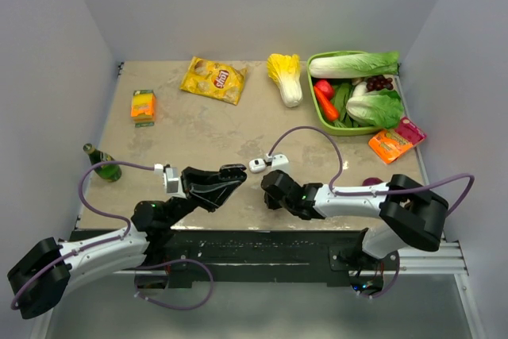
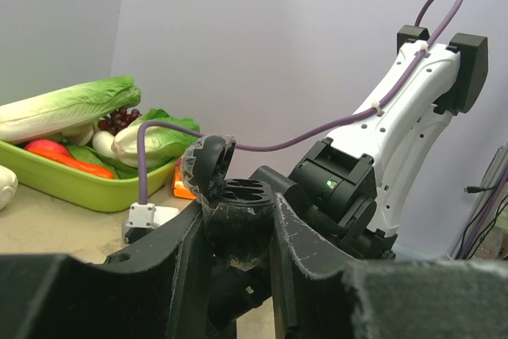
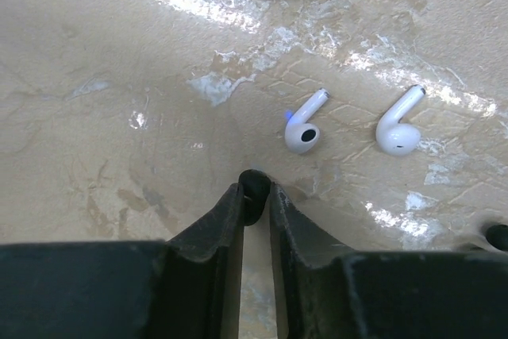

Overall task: Insert the wireless bluetooth earbuds into the charging case
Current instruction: Pick up the earbud from the center of the board, then place the earbud in the charging case.

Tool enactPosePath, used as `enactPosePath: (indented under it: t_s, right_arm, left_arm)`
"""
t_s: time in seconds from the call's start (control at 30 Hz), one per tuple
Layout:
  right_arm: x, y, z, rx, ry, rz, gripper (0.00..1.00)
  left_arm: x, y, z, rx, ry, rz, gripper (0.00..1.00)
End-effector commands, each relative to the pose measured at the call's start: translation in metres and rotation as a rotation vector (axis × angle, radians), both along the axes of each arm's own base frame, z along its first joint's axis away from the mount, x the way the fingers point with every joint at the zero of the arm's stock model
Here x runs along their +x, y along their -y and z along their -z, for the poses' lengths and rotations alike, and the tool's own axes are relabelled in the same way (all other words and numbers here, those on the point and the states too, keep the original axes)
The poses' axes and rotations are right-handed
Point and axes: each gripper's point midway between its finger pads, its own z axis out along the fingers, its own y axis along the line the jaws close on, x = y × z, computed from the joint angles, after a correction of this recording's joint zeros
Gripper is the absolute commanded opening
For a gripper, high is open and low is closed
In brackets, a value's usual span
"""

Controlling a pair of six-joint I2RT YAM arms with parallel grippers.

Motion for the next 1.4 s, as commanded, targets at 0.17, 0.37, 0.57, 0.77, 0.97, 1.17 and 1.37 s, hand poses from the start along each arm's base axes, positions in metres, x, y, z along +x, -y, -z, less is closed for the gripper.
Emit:
enactPosePath:
  t_s: [0.17, 0.37, 0.57, 0.77, 0.97, 1.17, 1.37]
  right_arm:
    - [0.004, 0.006, -0.014, 0.002, 0.034, 0.015, 0.00]
    - [0.007, 0.024, -0.116, 0.045, 0.228, -0.014, 0.00]
    - [-0.007, 0.031, -0.213, 0.073, 0.388, -0.183, 0.00]
    - [-0.059, 0.012, -0.283, 0.259, 0.462, -0.527, 0.00]
    - [-0.098, 0.009, -0.291, 0.269, 0.427, -0.763, 0.00]
    - [-0.126, 0.009, -0.280, 0.271, 0.371, -0.917, 0.00]
    - [-0.131, 0.005, -0.267, 0.252, 0.349, -0.970, 0.00]
  left_arm:
    - [-0.016, -0.023, 0.127, 0.200, -0.166, -0.008, 0.00]
    - [-0.016, -0.022, 0.122, 0.189, -0.156, -0.001, 0.00]
    - [-0.022, -0.011, 0.111, 0.206, -0.106, 0.053, 0.00]
    - [-0.047, 0.011, 0.083, 0.212, -0.008, 0.241, 0.00]
    - [-0.059, 0.029, 0.076, 0.268, 0.027, 0.377, 0.00]
    - [-0.066, 0.041, 0.060, 0.264, 0.057, 0.465, 0.00]
    - [-0.071, 0.050, 0.053, 0.256, 0.055, 0.542, 0.00]
